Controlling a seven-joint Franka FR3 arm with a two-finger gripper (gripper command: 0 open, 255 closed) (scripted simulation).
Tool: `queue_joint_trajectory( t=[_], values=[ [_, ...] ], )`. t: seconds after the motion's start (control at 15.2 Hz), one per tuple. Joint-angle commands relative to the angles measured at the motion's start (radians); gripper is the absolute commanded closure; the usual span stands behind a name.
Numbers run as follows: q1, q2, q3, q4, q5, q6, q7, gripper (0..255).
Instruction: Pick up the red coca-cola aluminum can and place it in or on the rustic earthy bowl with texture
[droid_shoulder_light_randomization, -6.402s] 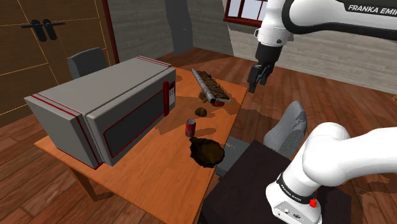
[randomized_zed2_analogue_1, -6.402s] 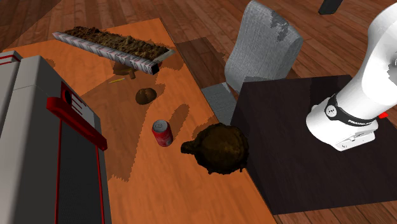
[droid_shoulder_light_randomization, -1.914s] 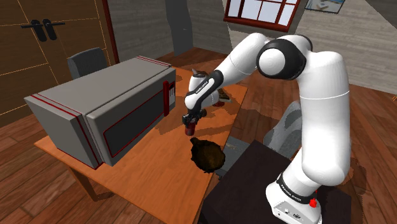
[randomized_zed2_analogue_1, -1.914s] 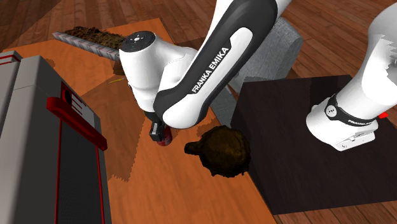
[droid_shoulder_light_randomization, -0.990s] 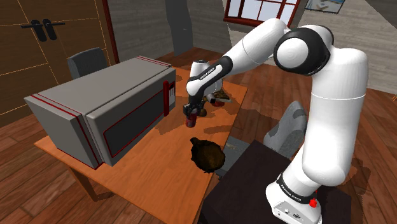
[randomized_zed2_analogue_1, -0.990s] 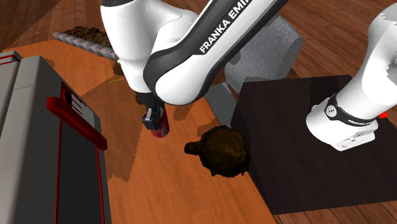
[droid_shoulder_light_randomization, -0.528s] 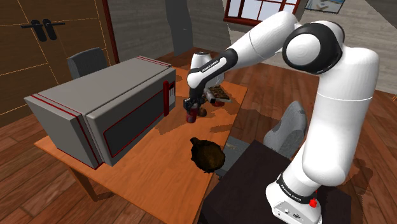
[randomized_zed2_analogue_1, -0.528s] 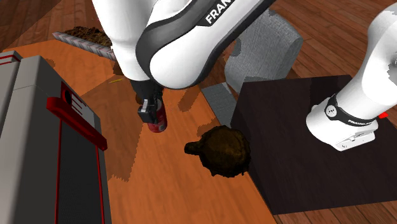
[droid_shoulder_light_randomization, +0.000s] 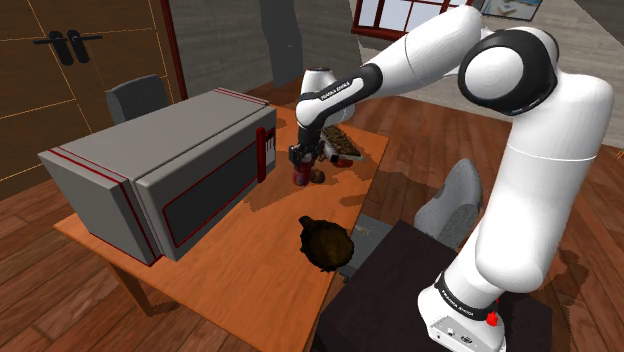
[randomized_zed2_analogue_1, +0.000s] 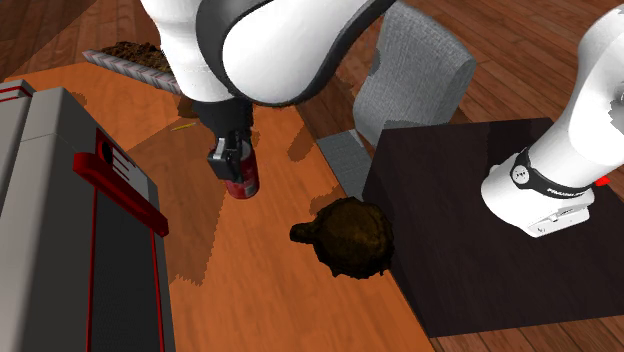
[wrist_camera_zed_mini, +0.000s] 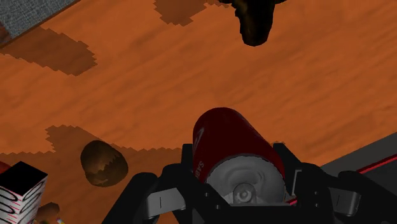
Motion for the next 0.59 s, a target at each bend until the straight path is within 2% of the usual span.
queue_joint_trajectory(
  t=[0.0, 0.53],
  values=[
    [0.007, -0.043, 0.001, -0.047, -0.006, 0.005, 0.011, 255],
    [0.048, -0.333, 0.027, -0.386, -0.041, 0.057, 0.099, 255]
  ],
)
